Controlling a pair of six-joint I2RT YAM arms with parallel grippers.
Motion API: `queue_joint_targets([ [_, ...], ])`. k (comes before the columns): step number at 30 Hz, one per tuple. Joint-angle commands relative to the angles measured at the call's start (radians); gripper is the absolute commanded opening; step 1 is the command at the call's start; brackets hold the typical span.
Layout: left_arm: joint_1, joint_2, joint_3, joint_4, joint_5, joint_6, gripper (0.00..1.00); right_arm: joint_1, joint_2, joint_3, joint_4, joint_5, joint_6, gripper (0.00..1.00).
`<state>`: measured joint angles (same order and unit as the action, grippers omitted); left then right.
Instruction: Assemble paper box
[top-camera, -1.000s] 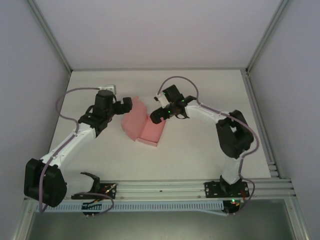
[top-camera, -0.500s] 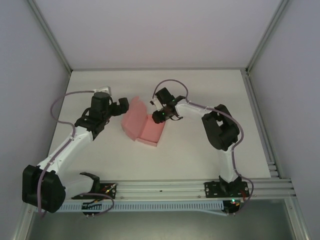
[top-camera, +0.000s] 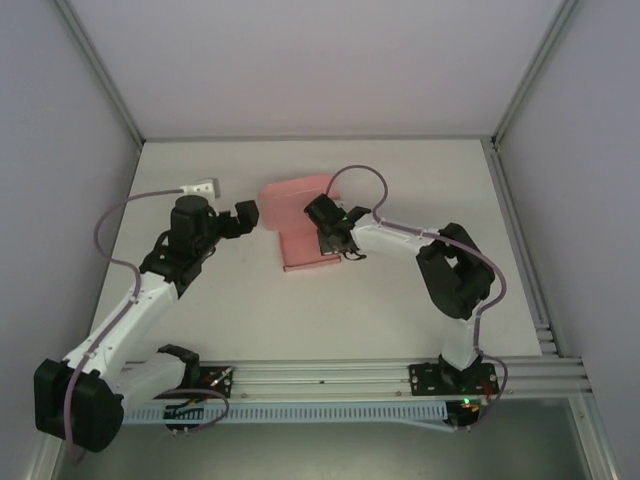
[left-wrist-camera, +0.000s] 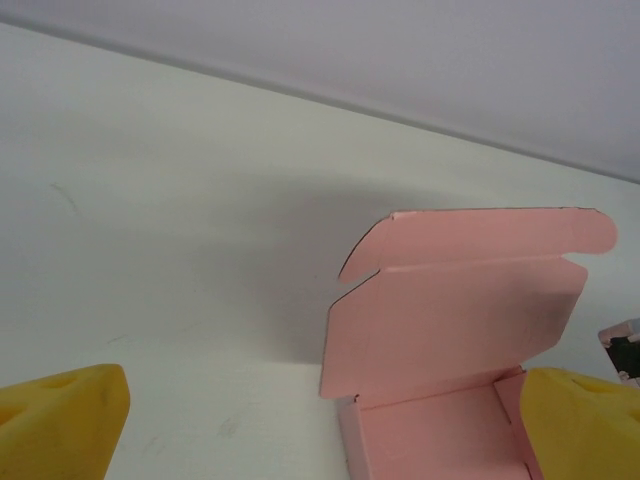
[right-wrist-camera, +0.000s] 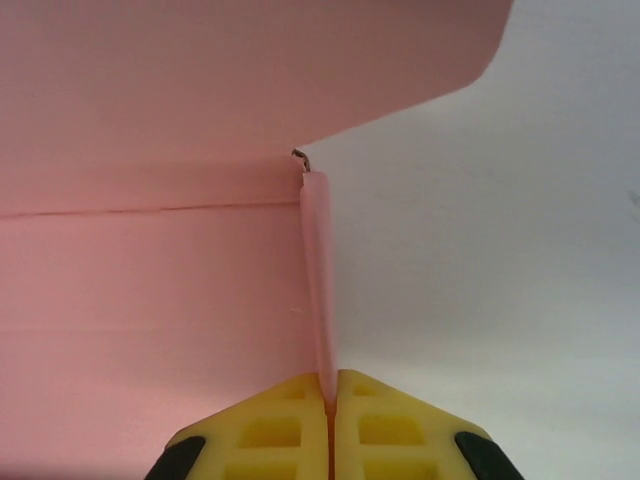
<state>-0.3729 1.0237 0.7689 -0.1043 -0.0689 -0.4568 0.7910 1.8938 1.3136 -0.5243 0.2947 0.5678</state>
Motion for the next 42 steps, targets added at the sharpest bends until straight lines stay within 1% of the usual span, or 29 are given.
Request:
queue_joint_targets([
  [1,0.006,0.009,-0.002,0.035,0.051,0.034,1.0,0.009,-0.044,-0.045,-0.05,0.062,0.153,0.03],
  [4,0.007,0.038,0.009,0.03,0.079,0.044,1.0,0.011,-0.057,-0.079,-0.016,0.028,0.163,0.07],
  [7,0.006,0.076,0.02,0.024,0.084,0.053,1.0,0.013,-0.077,-0.096,0.003,0.038,0.141,0.22],
  [9,0.006,0.105,0.031,0.019,0.098,0.07,1.0,0.013,-0.113,-0.105,0.01,0.068,0.118,0.41],
  [10,0.006,0.12,0.041,0.013,0.103,0.077,1.0,0.013,-0.139,-0.109,0.012,0.085,0.1,0.46],
  [12,0.006,0.155,0.064,0.007,0.134,0.11,1.0,0.009,-0.198,-0.118,0.029,0.112,0.051,0.62],
  [14,0.006,0.196,0.094,0.009,0.168,0.148,1.0,-0.01,-0.26,-0.131,0.059,0.128,-0.006,0.69],
  [15,0.007,0.22,0.107,0.017,0.187,0.171,1.0,-0.027,-0.288,-0.143,0.086,0.122,-0.04,0.77],
  [16,0.006,0.247,0.118,0.032,0.193,0.184,1.0,-0.051,-0.311,-0.157,0.118,0.103,-0.076,0.9],
  [17,0.008,0.283,0.136,0.034,0.19,0.188,1.0,-0.085,-0.331,-0.166,0.153,0.056,-0.116,1.0],
  [18,0.011,0.32,0.162,0.025,0.194,0.195,1.0,-0.123,-0.341,-0.171,0.184,0.006,-0.149,1.0],
  [19,0.014,0.355,0.191,0.019,0.211,0.21,1.0,-0.163,-0.346,-0.175,0.218,-0.076,-0.188,1.0],
  [21,0.016,0.436,0.249,0.014,0.263,0.256,1.0,-0.238,-0.339,-0.162,0.279,-0.275,-0.292,1.0],
  [23,0.019,0.507,0.291,0.025,0.308,0.299,1.0,-0.286,-0.306,-0.142,0.326,-0.393,-0.409,1.0],
  [26,0.02,0.605,0.353,0.015,0.358,0.367,1.0,-0.316,-0.227,-0.091,0.316,-0.467,-0.569,1.0],
  [29,0.027,0.668,0.399,0.003,0.439,0.414,1.0,-0.341,-0.143,-0.001,0.213,-0.518,-0.647,1.0],
  [30,0.027,0.682,0.415,-0.011,0.444,0.425,1.0,-0.348,-0.123,0.024,0.191,-0.519,-0.644,0.98],
  [33,0.028,0.711,0.447,-0.047,0.457,0.459,0.98,-0.367,-0.097,0.051,0.17,-0.568,-0.654,0.86],
  [36,0.027,0.719,0.448,-0.056,0.514,0.489,0.95,-0.375,-0.084,0.047,0.159,-0.628,-0.676,0.74],
  [37,0.028,0.72,0.448,-0.062,0.538,0.524,0.93,-0.375,-0.082,0.044,0.156,-0.655,-0.688,0.71],
  [38,0.028,0.722,0.448,-0.069,0.553,0.537,0.89,-0.375,-0.08,0.041,0.155,-0.673,-0.692,0.69],
  [40,0.028,0.72,0.445,-0.072,0.561,0.547,0.77,-0.376,-0.076,0.042,0.144,-0.688,-0.691,0.54],
  [41,0.027,0.72,0.447,-0.075,0.561,0.549,0.72,-0.375,-0.074,0.046,0.137,-0.68,-0.688,0.53],
  [42,0.028,0.722,0.447,-0.079,0.561,0.549,0.66,-0.375,-0.075,0.045,0.136,-0.67,-0.684,0.49],
])
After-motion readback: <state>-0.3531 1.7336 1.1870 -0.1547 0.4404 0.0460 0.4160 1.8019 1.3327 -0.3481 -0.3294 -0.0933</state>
